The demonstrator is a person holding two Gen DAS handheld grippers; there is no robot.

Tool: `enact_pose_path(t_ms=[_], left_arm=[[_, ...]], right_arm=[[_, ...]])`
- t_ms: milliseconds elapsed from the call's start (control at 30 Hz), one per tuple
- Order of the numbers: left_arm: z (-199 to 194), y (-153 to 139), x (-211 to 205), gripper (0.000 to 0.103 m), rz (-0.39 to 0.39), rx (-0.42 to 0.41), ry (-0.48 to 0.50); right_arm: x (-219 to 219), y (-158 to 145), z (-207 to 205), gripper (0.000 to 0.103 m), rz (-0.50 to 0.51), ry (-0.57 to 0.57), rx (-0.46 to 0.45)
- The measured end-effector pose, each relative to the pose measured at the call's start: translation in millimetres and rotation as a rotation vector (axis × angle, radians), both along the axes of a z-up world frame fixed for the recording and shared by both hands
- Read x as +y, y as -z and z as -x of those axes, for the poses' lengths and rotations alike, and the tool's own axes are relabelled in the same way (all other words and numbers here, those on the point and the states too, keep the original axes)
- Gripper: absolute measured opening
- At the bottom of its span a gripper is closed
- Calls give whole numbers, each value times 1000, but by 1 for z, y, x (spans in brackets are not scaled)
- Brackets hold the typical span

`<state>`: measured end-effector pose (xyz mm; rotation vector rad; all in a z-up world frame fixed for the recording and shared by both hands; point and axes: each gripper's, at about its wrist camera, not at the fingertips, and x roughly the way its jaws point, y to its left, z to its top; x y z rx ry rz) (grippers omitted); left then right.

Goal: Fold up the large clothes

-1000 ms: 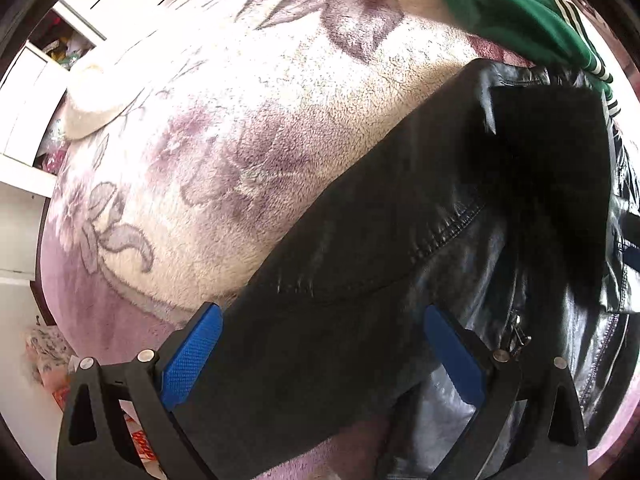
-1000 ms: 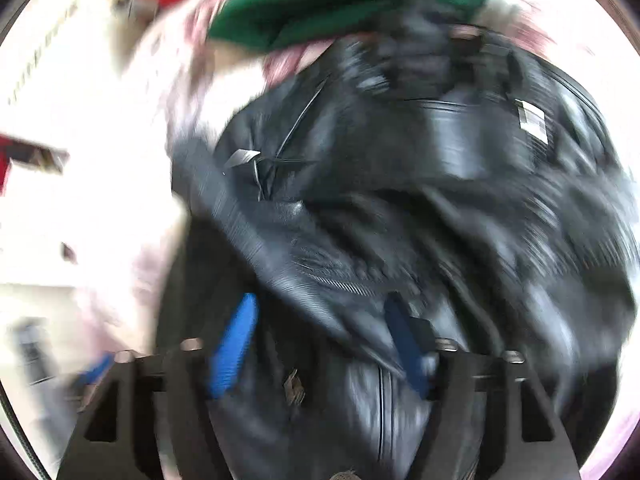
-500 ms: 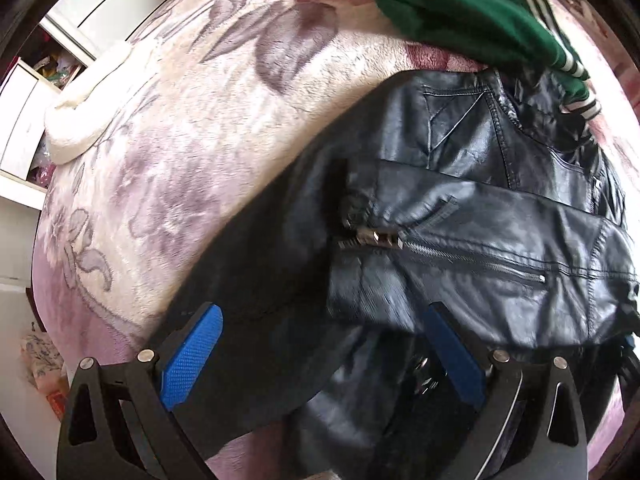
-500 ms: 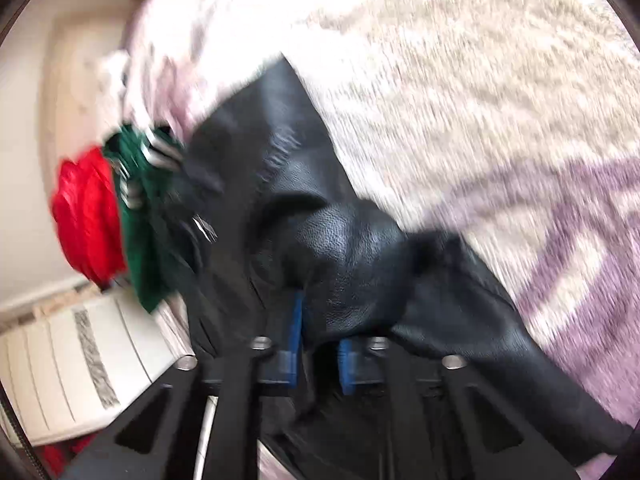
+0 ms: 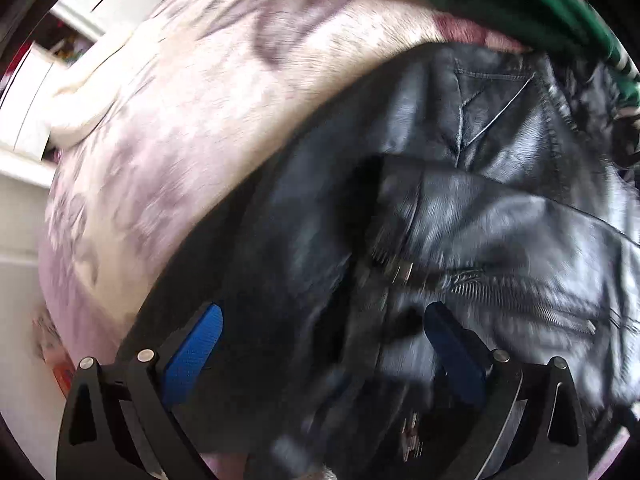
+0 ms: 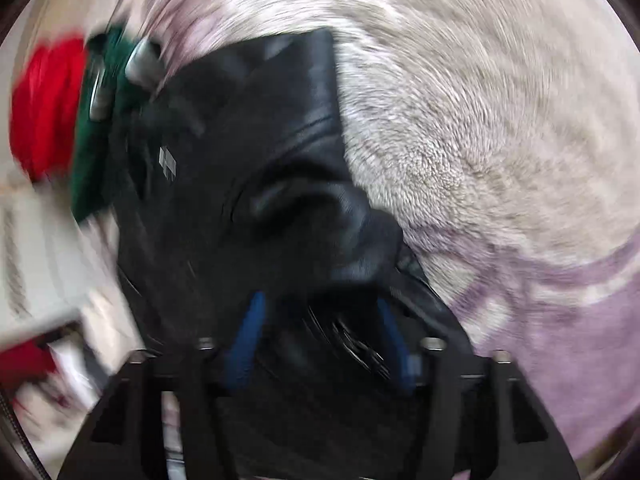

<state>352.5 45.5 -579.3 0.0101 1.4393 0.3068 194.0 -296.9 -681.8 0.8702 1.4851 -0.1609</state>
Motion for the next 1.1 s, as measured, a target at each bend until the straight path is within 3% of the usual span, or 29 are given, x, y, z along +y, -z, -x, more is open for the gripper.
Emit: enact_pose_path(t_ms=[67,133,233,333,500,567,633,700,800,867,1000,1100], left_arm=[[29,-22,17,103,37,-31,-49],[70,-43,44,103,64,-66,-135],[140,-58,104,103,94,-92,-365],[217,-41,171,103,172,-99,-663],[298,13,230,102,350,-97,-1032],[324,26,240,97,437,-147,-1162],[341,35,247,95,485,-192,-1228],[348,40,252,80,491,-224,-1264],[359,36,265,52,450,-311,-1312],[355,20,276,18,357,-368,-1322],[334,-6,294,12,313,-495,-1248],[318,8,303,15,399,-509,-1209]], right_arm=[[27,-14,1,70,104,-159,16],[53,-20,10,70,138,-262,29],[95,-22,20,70,186,-372,50],[140,-17,8,70,351,-442,93],[209,-8,22,70,453,-538,70],[230,-13,32,70,494,-571,50],[246,-18,48,70,543,-584,65],[256,-19,60,70,543,-580,84],[263,-19,85,70,555,-601,89],[269,-13,95,70,580,-619,87],[276,-8,103,70,594,-605,96],[274,-6,104,70,549,-597,96]])
